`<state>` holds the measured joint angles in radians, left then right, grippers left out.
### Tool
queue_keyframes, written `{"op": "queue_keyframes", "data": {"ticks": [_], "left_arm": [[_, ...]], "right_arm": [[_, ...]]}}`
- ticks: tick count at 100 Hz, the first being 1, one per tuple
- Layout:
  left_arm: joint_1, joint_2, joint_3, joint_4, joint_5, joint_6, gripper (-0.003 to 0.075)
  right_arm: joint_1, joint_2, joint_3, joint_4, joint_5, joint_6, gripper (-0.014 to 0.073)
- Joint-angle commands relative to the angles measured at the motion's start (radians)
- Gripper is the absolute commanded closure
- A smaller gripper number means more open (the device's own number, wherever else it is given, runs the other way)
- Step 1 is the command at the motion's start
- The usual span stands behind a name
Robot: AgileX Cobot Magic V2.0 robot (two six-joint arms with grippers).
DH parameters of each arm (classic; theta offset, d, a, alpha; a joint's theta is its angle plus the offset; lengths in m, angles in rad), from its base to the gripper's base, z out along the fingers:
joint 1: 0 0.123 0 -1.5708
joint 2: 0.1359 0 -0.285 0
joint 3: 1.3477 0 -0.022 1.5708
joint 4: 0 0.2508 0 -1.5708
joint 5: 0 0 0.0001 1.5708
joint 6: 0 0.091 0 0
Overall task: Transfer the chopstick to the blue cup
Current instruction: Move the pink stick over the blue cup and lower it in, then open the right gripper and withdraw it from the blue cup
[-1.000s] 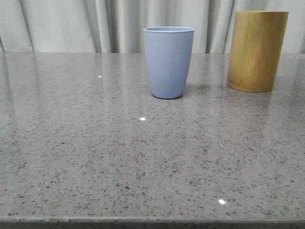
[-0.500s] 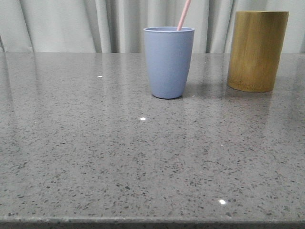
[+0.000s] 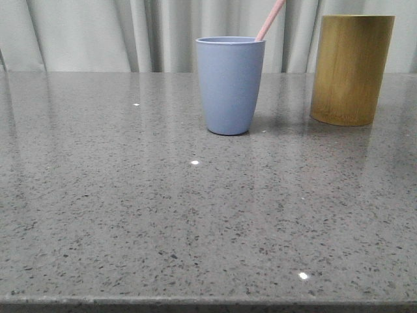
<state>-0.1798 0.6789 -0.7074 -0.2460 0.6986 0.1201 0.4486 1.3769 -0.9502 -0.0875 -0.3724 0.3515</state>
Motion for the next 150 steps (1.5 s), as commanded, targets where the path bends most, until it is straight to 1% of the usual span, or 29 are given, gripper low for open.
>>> {"op": "queue_keyframes", "data": {"ticks": [1,19,35,52,62,76,87,94,116,127,150], "left_arm": [[0.000,-0.003,-0.028,-0.015,-0.073,-0.012,0.0218],[0.000,-0.003,-0.028,-0.015,-0.073,-0.012,0.0218],[0.000,-0.003,-0.028,-0.015,-0.073,-0.012,0.0218],[0.000,-0.003,-0.028,-0.015,-0.073,-0.012,0.0218],[0.000,-0.003,-0.028,-0.015,-0.073,-0.012,0.0218],[0.000,-0.003,-0.028,-0.015,-0.073,-0.012,0.0218],[0.000,-0.003,-0.028,-0.015,-0.073,-0.012,0.0218],[0.000,-0.003,-0.028,-0.015,-0.073,-0.012,0.0218],[0.000,-0.003,-0.028,-0.015,-0.073,-0.012,0.0218],[0.000,-0.003,-0.028,-0.015,-0.073,-0.012,0.0218],[0.000,-0.003,-0.028,-0.015,-0.073,-0.012,0.0218]], "right_arm": [[0.002,-0.050,-0.036,-0.009,-0.070,-0.001,0.0125],[-0.034,-0.148,-0.036,-0.009,0.032,-0.004,0.0125],[-0.117,-0.275,-0.036,-0.009,0.171,-0.046,0.0125],[-0.223,-0.413,-0.036,-0.028,0.420,-0.114,0.0125],[-0.267,-0.482,-0.036,-0.087,0.576,-0.136,0.0125],[-0.284,-0.559,-0.013,-0.166,0.790,-0.136,0.0125],[-0.284,-0.622,0.034,-0.173,0.909,-0.136,0.0125],[-0.284,-0.664,0.077,-0.173,0.943,-0.136,0.0125],[-0.284,-0.786,0.203,-0.169,0.990,-0.124,0.0125],[-0.284,-0.809,0.209,-0.170,1.027,-0.124,0.0125],[-0.284,-0.810,0.209,-0.171,1.035,-0.124,0.0129]]}}
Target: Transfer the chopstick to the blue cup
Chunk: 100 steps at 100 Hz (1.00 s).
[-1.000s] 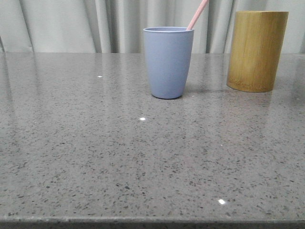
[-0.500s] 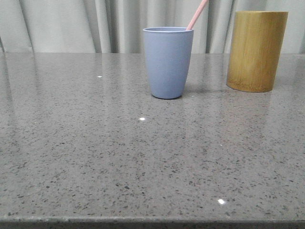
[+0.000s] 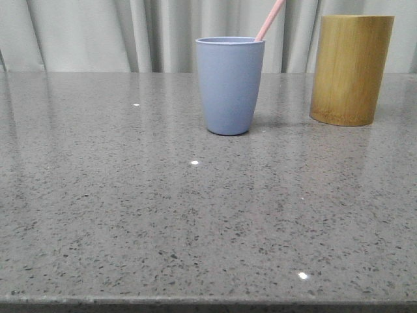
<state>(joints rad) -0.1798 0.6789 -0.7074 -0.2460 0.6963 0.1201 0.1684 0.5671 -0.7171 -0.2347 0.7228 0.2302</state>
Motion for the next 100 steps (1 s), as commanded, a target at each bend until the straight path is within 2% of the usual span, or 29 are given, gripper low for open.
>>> {"op": "queue_keyframes", "data": {"ticks": [1,8,16,22,35,41,100], "left_arm": [[0.000,-0.003,-0.028,-0.015,-0.071,-0.012,0.0218],[0.000,-0.003,-0.028,-0.015,-0.071,-0.012,0.0244],[0.000,-0.003,-0.028,-0.015,-0.071,-0.012,0.0332],[0.000,-0.003,-0.028,-0.015,-0.071,-0.012,0.0416],[0.000,-0.003,-0.028,-0.015,-0.071,-0.012,0.0647],[0.000,-0.003,-0.028,-0.015,-0.071,-0.012,0.0739],[0.000,-0.003,-0.028,-0.015,-0.071,-0.012,0.0739]], "right_arm": [[-0.004,0.000,-0.024,-0.024,-0.060,-0.003,0.0129],[-0.004,0.000,-0.024,-0.024,-0.060,-0.003,0.0152],[-0.004,0.000,-0.024,-0.024,-0.060,-0.003,0.0230],[-0.004,0.000,-0.024,-0.025,-0.060,-0.003,0.0331],[-0.004,0.000,-0.024,-0.025,-0.060,-0.003,0.0584],[-0.004,0.000,-0.024,-0.024,-0.060,-0.003,0.0668],[-0.004,0.000,-0.024,-0.024,-0.060,-0.003,0.0662]]}}
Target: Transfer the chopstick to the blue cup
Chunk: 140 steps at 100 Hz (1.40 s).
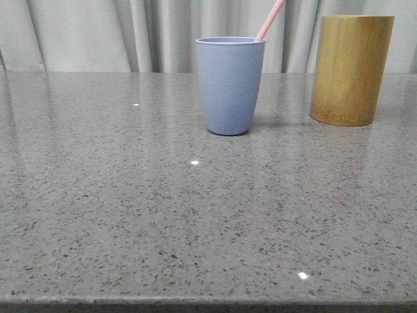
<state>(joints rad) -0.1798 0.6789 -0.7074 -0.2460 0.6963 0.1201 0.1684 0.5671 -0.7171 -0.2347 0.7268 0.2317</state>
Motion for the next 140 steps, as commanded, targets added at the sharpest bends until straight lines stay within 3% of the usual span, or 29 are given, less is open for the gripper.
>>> {"op": "queue_keyframes", "data": {"ticks": [1,31,43,58,81,105,127,140], "left_arm": [[0.000,-0.003,-0.028,-0.015,-0.071,-0.012,0.0739],[0.000,-0.003,-0.024,-0.015,-0.071,-0.012,0.0739],[0.000,-0.030,-0.001,0.065,-0.080,-0.012,0.0739],[0.002,-0.158,0.096,0.103,-0.204,-0.012,0.0739],[0.004,-0.453,0.377,0.127,-0.462,-0.012,0.0739],[0.022,-0.722,0.583,0.162,-0.513,-0.012,0.0739],[0.086,-0.717,0.640,0.169,-0.569,-0.012,0.0739],[0.093,-0.717,0.682,0.182,-0.668,-0.012,0.0739]], "right_arm": [[-0.004,0.000,-0.024,-0.024,-0.064,-0.004,0.0662],[-0.004,0.000,-0.024,-0.024,-0.064,-0.004,0.0662],[-0.004,0.000,-0.024,-0.024,-0.064,-0.004,0.0662],[-0.004,0.000,-0.024,-0.024,-0.064,-0.004,0.0662],[-0.004,0.000,-0.024,-0.024,-0.064,-0.004,0.0662],[-0.004,0.000,-0.024,-0.024,-0.064,-0.004,0.0662],[-0.004,0.000,-0.024,-0.024,-0.061,-0.004,0.0662],[-0.004,0.000,-0.024,-0.024,-0.061,-0.004,0.0662]]}}
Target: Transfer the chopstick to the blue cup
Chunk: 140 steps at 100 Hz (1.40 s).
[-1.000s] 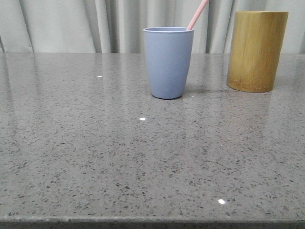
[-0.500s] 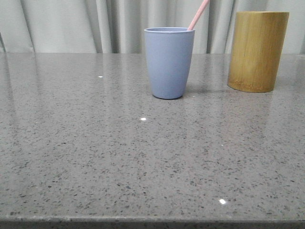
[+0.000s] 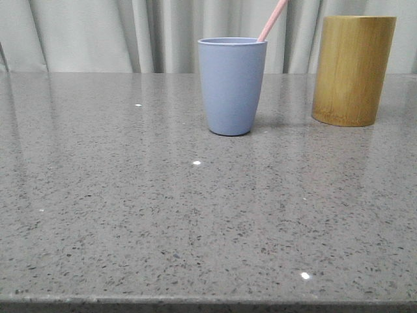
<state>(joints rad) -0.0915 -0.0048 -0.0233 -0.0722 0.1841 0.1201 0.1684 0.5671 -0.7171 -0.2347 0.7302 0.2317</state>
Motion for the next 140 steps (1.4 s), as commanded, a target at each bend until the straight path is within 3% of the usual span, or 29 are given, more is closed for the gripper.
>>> {"op": "queue_keyframes", "data": {"ticks": [1,10,112,128,140], "left_arm": [[0.004,-0.034,0.000,0.011,-0.161,-0.012,0.0739],[0.004,-0.034,0.036,0.016,-0.227,-0.012,0.0739],[0.004,-0.034,0.034,0.019,-0.216,-0.012,0.0739],[0.004,-0.034,0.034,0.019,-0.216,-0.012,0.0739],[0.004,-0.034,0.034,0.019,-0.216,-0.012,0.0739]], "right_arm": [[-0.004,0.000,-0.024,-0.024,-0.064,-0.004,0.0662],[-0.004,0.000,-0.024,-0.024,-0.064,-0.004,0.0662],[-0.004,-0.005,-0.010,-0.025,-0.065,-0.004,0.0662],[-0.004,-0.101,0.046,-0.031,-0.089,-0.004,0.0662],[-0.004,-0.231,0.151,-0.023,-0.222,-0.004,0.0662]]}}
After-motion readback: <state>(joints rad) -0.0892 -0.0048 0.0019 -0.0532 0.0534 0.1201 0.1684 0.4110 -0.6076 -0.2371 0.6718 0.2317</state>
